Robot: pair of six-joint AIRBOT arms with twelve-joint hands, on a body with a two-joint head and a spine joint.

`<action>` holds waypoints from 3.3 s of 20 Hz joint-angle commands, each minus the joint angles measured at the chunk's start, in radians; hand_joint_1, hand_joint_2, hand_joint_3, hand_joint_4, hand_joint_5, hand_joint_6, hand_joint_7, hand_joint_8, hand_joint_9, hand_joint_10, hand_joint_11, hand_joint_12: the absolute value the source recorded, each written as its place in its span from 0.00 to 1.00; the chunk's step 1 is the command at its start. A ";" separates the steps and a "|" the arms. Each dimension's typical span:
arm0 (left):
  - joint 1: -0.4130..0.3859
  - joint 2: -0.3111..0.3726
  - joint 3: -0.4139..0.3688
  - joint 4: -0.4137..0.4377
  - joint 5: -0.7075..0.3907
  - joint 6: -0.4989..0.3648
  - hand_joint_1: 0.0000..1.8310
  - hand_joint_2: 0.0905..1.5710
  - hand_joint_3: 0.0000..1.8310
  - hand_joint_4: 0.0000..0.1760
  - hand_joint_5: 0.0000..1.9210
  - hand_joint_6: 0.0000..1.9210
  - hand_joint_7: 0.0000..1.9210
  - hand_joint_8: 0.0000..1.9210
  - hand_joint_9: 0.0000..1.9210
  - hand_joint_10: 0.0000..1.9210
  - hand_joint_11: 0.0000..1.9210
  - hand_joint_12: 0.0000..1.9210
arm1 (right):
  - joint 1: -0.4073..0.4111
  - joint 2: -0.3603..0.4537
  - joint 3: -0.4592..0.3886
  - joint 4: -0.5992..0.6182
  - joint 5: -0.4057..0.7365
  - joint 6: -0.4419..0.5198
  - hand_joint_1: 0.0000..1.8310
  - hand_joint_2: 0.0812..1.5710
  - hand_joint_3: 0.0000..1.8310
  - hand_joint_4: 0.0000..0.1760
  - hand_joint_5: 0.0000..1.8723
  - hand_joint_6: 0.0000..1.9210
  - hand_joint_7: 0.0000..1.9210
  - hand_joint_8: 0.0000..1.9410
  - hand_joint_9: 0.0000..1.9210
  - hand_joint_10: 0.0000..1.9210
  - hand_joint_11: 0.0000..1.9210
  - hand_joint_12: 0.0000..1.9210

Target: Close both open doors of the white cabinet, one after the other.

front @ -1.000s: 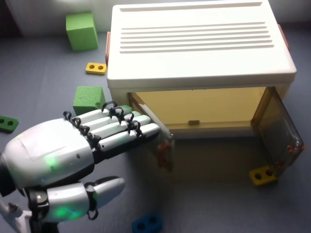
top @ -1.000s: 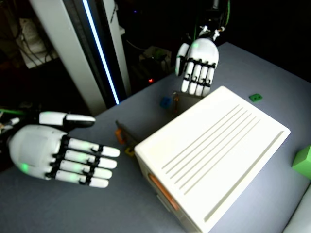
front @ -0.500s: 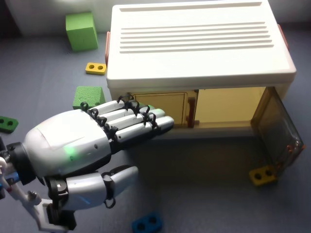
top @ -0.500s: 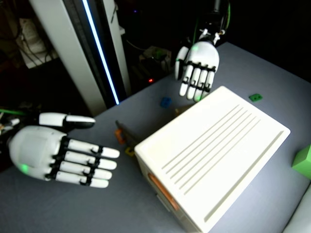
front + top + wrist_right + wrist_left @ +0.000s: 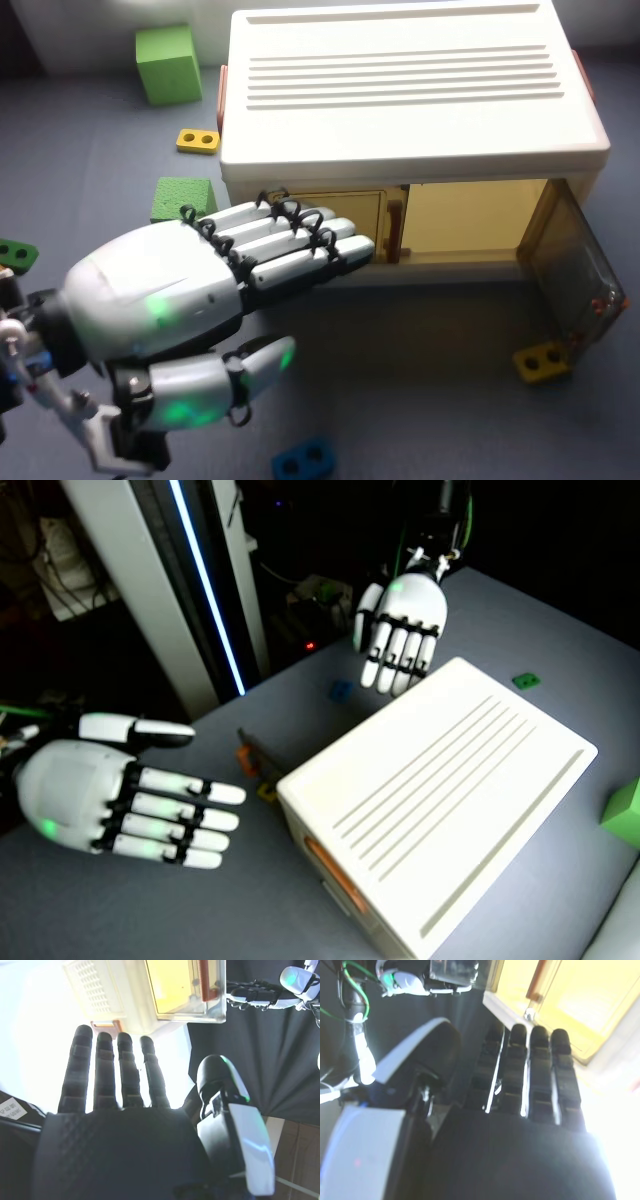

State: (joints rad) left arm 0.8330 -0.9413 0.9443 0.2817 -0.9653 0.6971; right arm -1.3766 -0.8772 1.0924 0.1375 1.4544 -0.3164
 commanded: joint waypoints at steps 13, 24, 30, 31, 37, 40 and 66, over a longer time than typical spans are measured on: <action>0.223 0.112 -0.103 -0.282 -0.283 0.114 0.00 1.00 0.15 0.00 0.03 0.00 0.01 0.00 0.02 0.00 0.00 0.17 | 0.024 0.007 -0.016 -0.116 0.063 0.011 0.00 0.85 0.00 0.17 0.04 0.00 0.01 0.00 0.00 0.00 0.01 0.00; 0.380 0.149 -0.144 -0.467 -0.438 0.184 0.00 1.00 0.11 0.00 0.01 0.00 0.00 0.00 0.02 0.01 0.00 0.17 | 0.097 0.006 -0.019 -0.220 -0.011 0.011 0.00 0.88 0.01 0.03 0.02 0.00 0.00 0.00 0.00 0.00 0.00 0.00; 0.401 0.155 -0.152 -0.491 -0.468 0.190 0.00 1.00 0.13 0.00 0.04 0.00 0.03 0.00 0.05 0.00 0.00 0.28 | 0.149 -0.005 -0.019 -0.276 -0.040 0.011 0.00 0.90 0.01 0.00 0.02 0.00 0.00 0.00 0.00 0.00 0.00 0.00; 0.405 0.155 -0.153 -0.494 -0.470 0.190 0.00 1.00 0.11 0.00 0.04 0.00 0.02 0.00 0.04 0.00 0.00 0.25 | 0.157 -0.008 -0.019 -0.283 -0.041 0.011 0.00 0.91 0.01 0.00 0.03 0.00 0.00 0.00 0.00 0.00 0.00 0.00; 0.410 0.155 -0.155 -0.497 -0.471 0.190 0.00 1.00 0.11 0.00 0.04 0.00 0.04 0.00 0.06 0.00 0.00 0.29 | 0.195 -0.024 -0.016 -0.318 -0.050 0.011 0.00 0.91 0.01 0.00 0.02 0.00 0.00 0.00 0.00 0.00 0.00 0.00; 0.410 0.155 -0.156 -0.497 -0.470 0.190 0.00 1.00 0.10 0.00 0.04 0.00 0.05 0.00 0.06 0.00 0.00 0.32 | 0.212 -0.037 -0.012 -0.330 -0.055 0.011 0.00 0.91 0.01 0.00 0.01 0.00 0.00 0.00 0.00 0.00 0.00 0.00; 0.425 0.146 -0.157 -0.518 -0.509 0.172 0.00 1.00 0.04 0.00 0.04 0.00 0.02 0.00 0.03 0.00 0.00 0.21 | 0.284 -0.053 0.025 -0.350 -0.100 0.062 0.00 0.93 0.00 0.00 0.01 0.00 0.00 0.00 0.00 0.00 0.00 0.00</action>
State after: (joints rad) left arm 1.2602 -0.7948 0.7883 -0.2455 -1.3430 0.8742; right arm -1.1076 -0.9276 1.1175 -0.2417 1.2366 -0.2642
